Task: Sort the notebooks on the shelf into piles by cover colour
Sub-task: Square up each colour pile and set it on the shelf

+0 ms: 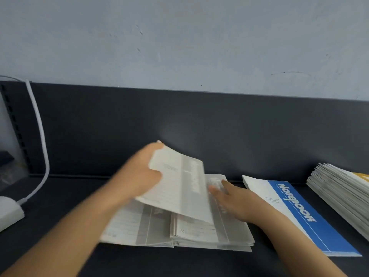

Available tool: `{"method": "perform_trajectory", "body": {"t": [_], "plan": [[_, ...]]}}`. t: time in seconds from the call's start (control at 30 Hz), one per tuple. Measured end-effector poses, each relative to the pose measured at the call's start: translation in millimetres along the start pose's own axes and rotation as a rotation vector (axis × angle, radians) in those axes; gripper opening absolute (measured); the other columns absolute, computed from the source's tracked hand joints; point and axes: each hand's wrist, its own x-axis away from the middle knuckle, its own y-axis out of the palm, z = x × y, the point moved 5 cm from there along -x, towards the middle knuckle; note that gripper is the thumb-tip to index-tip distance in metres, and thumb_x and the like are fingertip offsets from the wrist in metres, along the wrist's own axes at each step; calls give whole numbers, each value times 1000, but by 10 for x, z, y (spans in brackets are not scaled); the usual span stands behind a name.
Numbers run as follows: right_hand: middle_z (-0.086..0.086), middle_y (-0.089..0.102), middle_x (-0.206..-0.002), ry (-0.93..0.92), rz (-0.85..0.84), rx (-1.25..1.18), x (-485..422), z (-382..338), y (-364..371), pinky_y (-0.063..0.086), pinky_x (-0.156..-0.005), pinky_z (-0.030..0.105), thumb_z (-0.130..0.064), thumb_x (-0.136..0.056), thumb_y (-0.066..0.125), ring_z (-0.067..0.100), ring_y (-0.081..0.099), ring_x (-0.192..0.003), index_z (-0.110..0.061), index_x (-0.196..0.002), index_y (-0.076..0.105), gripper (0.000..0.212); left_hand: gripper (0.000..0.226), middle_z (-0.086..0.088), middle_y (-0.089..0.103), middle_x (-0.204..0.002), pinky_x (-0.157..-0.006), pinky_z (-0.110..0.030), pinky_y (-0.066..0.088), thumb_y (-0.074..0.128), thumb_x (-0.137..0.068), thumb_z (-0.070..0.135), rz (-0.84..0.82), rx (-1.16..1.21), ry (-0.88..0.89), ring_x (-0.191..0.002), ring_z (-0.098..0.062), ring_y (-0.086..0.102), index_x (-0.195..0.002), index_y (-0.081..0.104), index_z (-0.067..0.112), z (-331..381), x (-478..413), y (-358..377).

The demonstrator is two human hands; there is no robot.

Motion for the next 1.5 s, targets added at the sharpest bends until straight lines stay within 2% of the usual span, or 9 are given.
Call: {"method": "perform_trajectory", "body": {"t": [0.17, 0.33, 0.47, 0.6, 0.87, 1.0, 1.1, 1.33, 1.5], "plan": [[5, 30, -152, 46, -35, 64, -58, 31, 144, 38, -94, 34, -76, -82, 35, 24, 43, -129, -18, -150, 20, 90, 68, 3, 30, -153, -102, -27, 36, 48, -91, 0, -193, -546, -202, -134, -18, 37, -150, 28, 30, -361, 99, -561], [4, 25, -154, 24, -2, 42, -49, -15, 168, 36, -100, 34, -75, -81, 39, 24, 37, -134, -22, -152, 11, 93, 54, 1, -12, -162, -115, -37, 14, 33, -100, 39, -396, -913, -276, -146, -26, -5, -151, 20, 27, -621, 237, -91], [5, 13, -159, 28, 0, 40, -8, -42, 175, 31, -107, 36, -74, -83, 36, 25, 27, -141, -25, -153, 6, 91, 52, -12, -3, -162, -117, -39, 10, 27, -101, 40, -292, -1031, -129, -149, -25, -6, -147, 27, 15, -378, 198, 129], [7, 4, -160, 42, -11, 44, 8, -67, 182, 28, -110, 38, -74, -84, 35, 26, 23, -144, -26, -153, 3, 91, 54, 4, 47, -142, -106, -35, 37, 45, -92, 57, -233, -623, -12, -130, -17, 42, -135, 45, 24, -110, 184, 487], [12, 12, -157, 15, -26, 30, -11, -81, 211, 29, -109, 38, -74, -86, 31, 28, 23, -143, -33, -151, 11, 80, 68, 8, 49, -136, -105, -25, 39, 68, -87, 28, -92, -290, 56, -126, -11, 47, -147, 35, 31, -95, 262, 719], [13, 14, -157, -16, -12, 28, 7, -122, 178, 25, -110, 40, -69, -90, 29, 29, 18, -144, -33, -151, 10, 73, 68, 1, 58, -128, -82, -28, 54, 67, -78, -10, -20, 209, -96, -100, -9, 62, -134, 48, 21, -144, 132, 540], [12, 12, -159, -15, -32, 99, 13, -98, 200, 26, -110, 42, -76, -86, 24, 29, 21, -143, -25, -153, 8, 85, 70, -3, 59, -115, -66, -23, 49, 61, -79, -17, 45, 242, -178, -93, -16, 60, -140, 43, 12, -145, 45, 154], [-1, 5, -161, 62, -146, 203, -18, 63, 169, 34, -106, 35, -91, -64, 39, 22, 35, -137, -13, -153, 2, 124, 60, -3, 53, -127, -80, -30, 50, 58, -79, 9, -109, -489, -407, -102, -21, 56, -137, 44, 14, -527, 149, -544], [3, 23, -156, 42, -144, 169, -25, 81, 136, 38, -102, 32, -87, -65, 46, 21, 41, -131, -11, -151, 17, 118, 52, -10, 11, -159, -112, -37, 21, 44, -96, 35, -155, -1133, -23, -144, -28, 13, -143, 34, 16, -338, 228, -91]]}}
